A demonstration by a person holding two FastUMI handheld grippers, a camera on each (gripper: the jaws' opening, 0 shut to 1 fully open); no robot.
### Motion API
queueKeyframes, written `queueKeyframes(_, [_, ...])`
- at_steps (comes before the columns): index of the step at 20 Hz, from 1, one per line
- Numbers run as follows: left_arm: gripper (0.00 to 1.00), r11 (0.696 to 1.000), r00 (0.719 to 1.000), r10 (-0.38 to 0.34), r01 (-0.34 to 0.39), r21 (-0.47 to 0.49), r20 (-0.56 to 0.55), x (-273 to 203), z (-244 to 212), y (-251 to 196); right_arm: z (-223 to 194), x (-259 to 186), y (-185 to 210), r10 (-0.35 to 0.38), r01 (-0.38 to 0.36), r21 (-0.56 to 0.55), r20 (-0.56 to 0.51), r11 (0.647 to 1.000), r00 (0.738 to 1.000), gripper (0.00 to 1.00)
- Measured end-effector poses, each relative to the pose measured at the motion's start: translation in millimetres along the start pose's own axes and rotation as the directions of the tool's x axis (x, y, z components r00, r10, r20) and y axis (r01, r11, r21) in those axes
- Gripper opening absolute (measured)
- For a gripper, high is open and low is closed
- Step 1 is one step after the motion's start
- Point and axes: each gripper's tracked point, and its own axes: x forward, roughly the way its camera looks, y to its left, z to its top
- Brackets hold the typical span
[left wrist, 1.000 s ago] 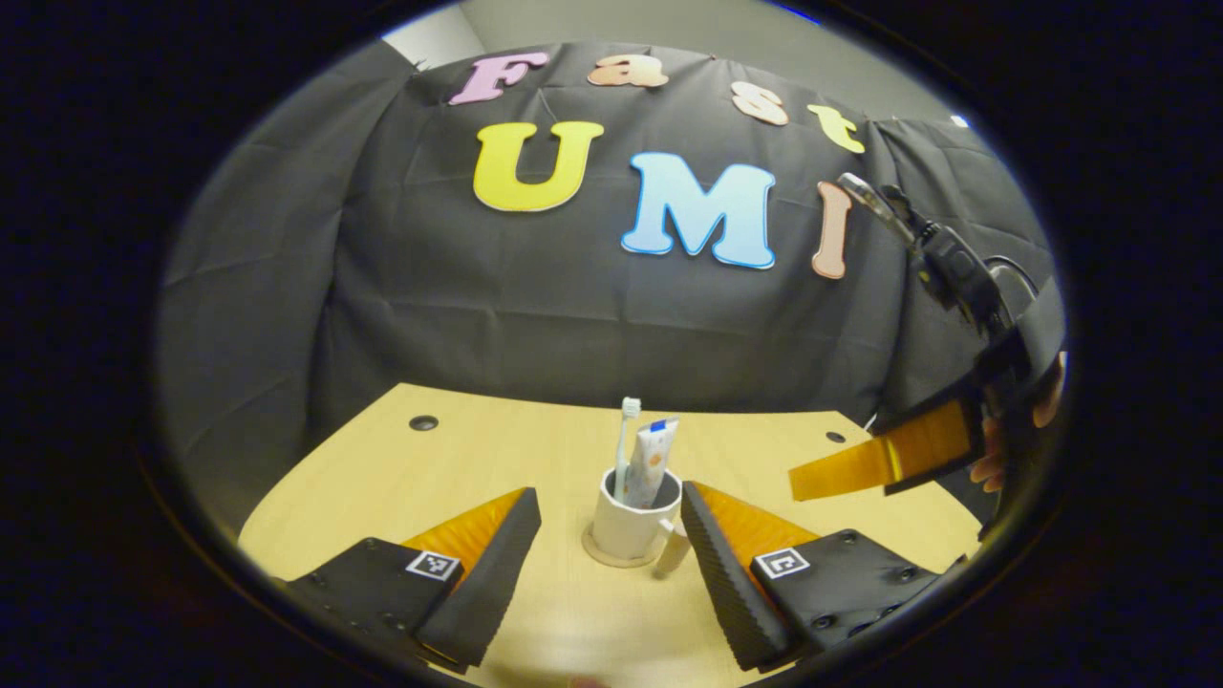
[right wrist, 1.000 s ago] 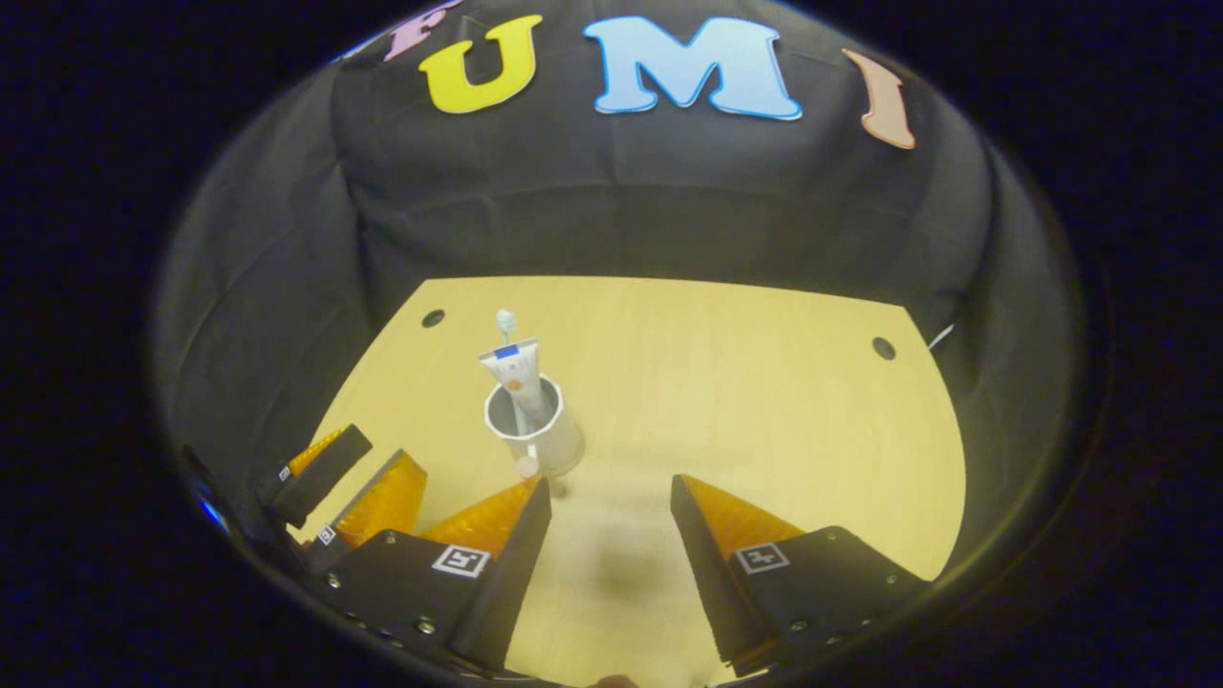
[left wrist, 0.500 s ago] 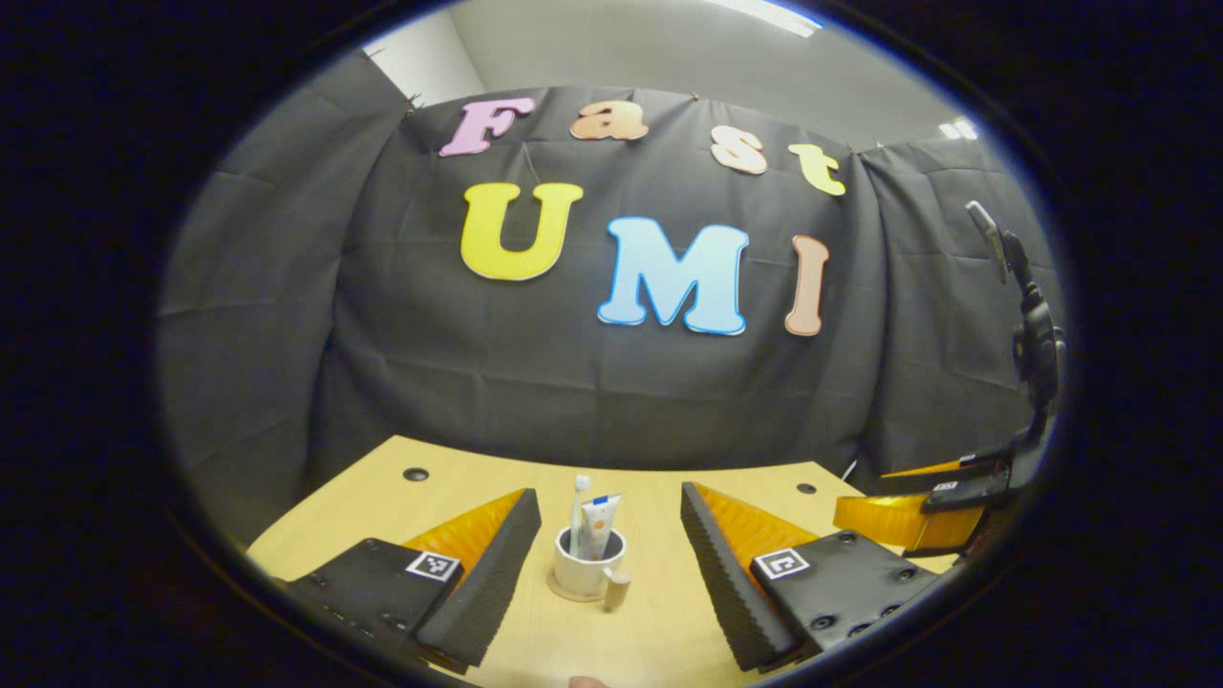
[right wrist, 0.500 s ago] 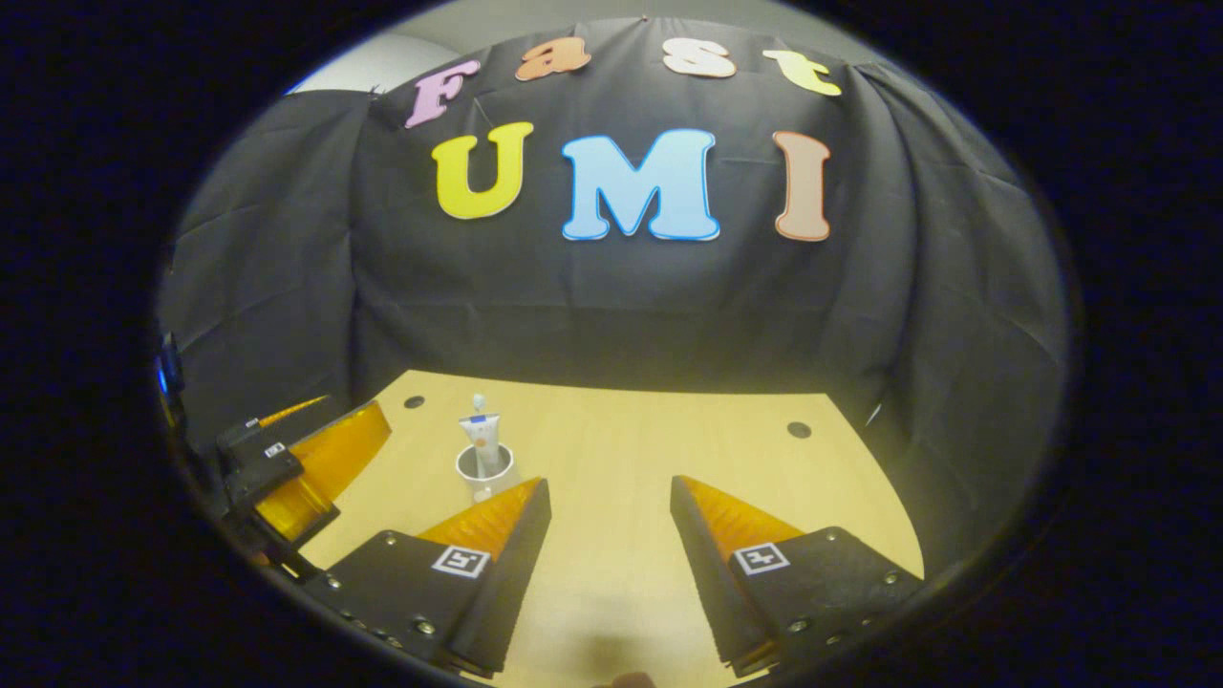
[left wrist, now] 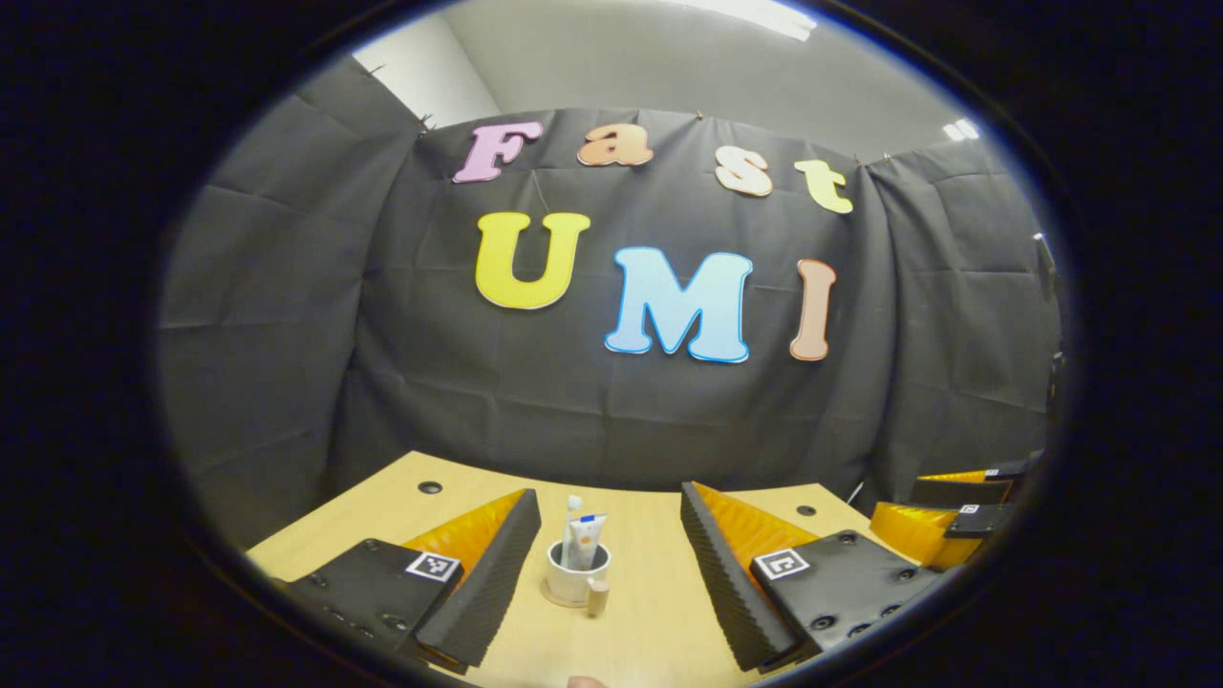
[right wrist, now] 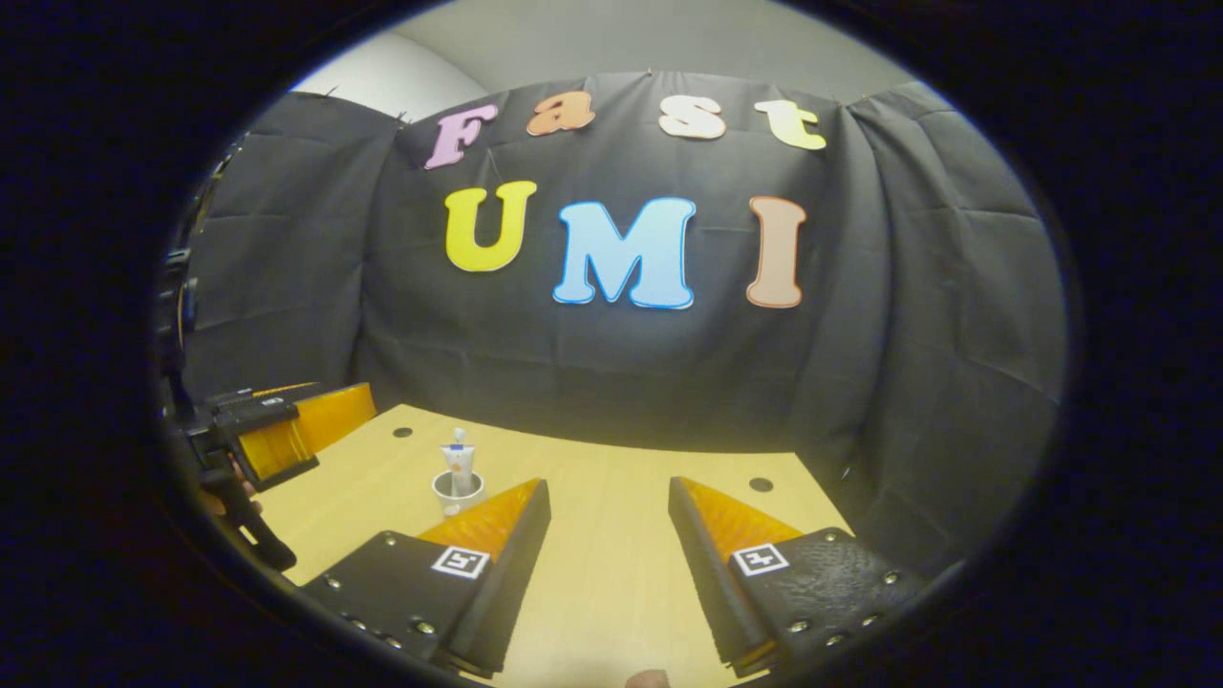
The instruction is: Put the toothbrush and toothpaste on the desktop into the cup, then pick up the cup and place it on the coaster on the desktop.
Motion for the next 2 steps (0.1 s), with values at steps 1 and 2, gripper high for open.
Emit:
queueKeyframes(1, [0.95, 1.0, 1.0, 0.001, -0.001, 0.004, 0.006, 0.9, 2.9, -2.9, 2.0, -3.7, -0.1, 0.009, -0.009, -0.01, 0.011, 1.0, 1.0, 0.77])
queueKeyframes(2, [0.96, 1.0, 1.0, 0.003, -0.003, 0.012, 0.009, 0.2, 4.8, -5.5, 4.4, -5.4, -1.7, 0.012, -0.012, -0.02, 0.02, 1.0, 1.0, 0.77])
